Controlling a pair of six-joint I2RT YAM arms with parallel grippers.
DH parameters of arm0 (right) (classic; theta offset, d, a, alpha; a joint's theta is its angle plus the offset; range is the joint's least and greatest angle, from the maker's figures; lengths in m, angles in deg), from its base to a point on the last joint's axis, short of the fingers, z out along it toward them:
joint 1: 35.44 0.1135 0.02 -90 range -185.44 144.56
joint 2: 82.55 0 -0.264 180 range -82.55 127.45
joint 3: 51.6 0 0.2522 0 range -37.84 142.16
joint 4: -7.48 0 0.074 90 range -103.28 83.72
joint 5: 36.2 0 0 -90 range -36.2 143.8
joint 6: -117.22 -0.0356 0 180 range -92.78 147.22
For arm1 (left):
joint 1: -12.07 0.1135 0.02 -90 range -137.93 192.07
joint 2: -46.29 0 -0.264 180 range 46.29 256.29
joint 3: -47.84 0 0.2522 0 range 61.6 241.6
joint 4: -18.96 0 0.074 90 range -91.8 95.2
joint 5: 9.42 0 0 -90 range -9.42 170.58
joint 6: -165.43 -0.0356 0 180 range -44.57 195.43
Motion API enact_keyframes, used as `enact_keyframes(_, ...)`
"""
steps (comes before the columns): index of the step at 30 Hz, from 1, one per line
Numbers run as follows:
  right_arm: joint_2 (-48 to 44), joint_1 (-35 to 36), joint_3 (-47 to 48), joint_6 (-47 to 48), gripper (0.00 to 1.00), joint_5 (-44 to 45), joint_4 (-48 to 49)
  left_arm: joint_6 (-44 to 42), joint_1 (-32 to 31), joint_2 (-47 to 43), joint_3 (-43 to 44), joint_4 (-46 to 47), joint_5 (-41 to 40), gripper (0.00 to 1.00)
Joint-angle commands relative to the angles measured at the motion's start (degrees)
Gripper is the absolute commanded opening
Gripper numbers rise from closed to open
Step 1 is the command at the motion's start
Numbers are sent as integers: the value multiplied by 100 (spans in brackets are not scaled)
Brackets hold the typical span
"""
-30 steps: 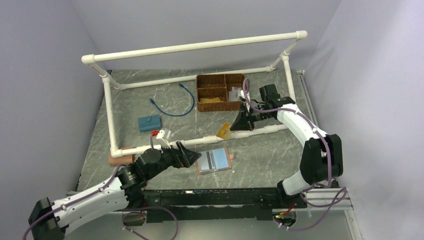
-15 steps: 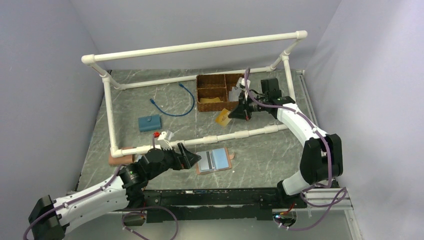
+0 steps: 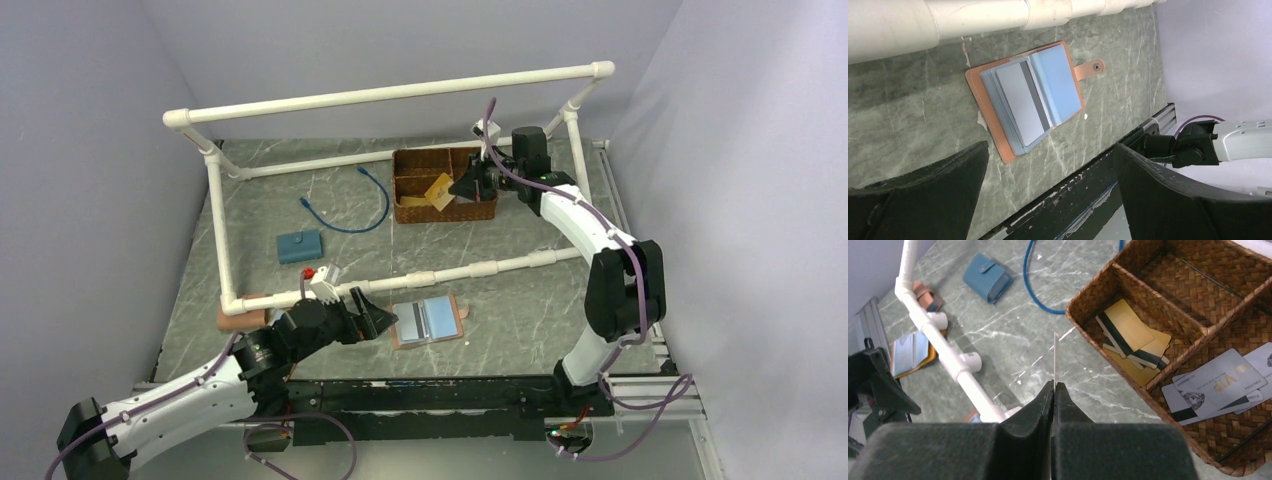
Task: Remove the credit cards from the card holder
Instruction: Place the credit card in the storage box.
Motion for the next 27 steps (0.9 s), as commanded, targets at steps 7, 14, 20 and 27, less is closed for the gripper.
enact_keyframes(7,475,212,723,-671,0,833,587,295,10,159,135,-279,-194,99)
enact_keyframes(14,799,472,988,-707,0,1265,527,342,9,172,104,-283,-227,99)
enact_keyframes(20,1014,614,1160,-779,0,1674,505,376,9,183,77,-301,-256,99)
enact_keyframes(27,1196,746,1304,-930,0,2031,513,390,13,163,65,-349,-273,100)
